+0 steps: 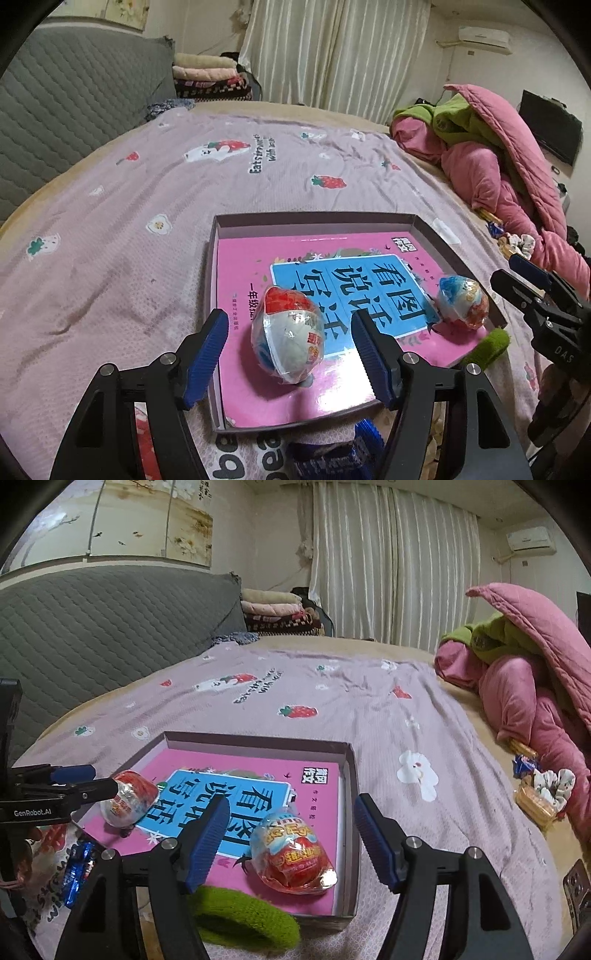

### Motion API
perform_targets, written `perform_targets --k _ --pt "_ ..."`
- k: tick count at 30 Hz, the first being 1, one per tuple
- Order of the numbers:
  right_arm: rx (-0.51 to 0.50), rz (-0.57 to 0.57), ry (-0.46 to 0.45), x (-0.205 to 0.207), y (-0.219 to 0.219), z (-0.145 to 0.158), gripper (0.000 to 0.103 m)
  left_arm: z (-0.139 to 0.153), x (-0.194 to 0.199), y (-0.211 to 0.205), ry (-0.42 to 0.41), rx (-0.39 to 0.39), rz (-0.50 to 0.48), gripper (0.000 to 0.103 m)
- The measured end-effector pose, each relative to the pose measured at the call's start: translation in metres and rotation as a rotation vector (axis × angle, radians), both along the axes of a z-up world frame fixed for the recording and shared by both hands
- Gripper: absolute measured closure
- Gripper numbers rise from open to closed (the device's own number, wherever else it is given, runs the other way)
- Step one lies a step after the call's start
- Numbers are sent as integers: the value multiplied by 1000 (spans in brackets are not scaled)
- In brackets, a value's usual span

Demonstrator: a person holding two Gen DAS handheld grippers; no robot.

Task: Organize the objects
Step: 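Withdraw both open tools from the tray toward the remaining loose items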

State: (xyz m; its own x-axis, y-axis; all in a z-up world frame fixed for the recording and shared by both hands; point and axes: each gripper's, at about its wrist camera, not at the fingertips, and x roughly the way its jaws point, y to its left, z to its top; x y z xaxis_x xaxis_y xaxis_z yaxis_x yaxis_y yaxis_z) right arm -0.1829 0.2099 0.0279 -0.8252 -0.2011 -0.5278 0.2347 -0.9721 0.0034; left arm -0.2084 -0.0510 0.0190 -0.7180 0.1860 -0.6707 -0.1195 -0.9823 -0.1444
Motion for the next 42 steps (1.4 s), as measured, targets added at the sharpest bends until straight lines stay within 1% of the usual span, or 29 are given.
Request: perform_targets --k 5,15,21,31,36,42 --pt "12 16 21 6 -3 4 33 5 7 1 14 5 -4 32" --pt "-13 41 48 23 0 12 33 13 25 8 31 -4 -33 32" --pt "-24 60 60 31 -2 16 33 14 34 5 30 2 -34 32" --pt "-18 84 59 45 -9 23 33 14 50 -4 12 2 -34 32" --pt "-28 103 46 55 -11 26 33 13 62 -11 25 -8 -36 32" --pt "-37 124 20 69 -14 25 33 10 75 -16 23 18 -44 32"
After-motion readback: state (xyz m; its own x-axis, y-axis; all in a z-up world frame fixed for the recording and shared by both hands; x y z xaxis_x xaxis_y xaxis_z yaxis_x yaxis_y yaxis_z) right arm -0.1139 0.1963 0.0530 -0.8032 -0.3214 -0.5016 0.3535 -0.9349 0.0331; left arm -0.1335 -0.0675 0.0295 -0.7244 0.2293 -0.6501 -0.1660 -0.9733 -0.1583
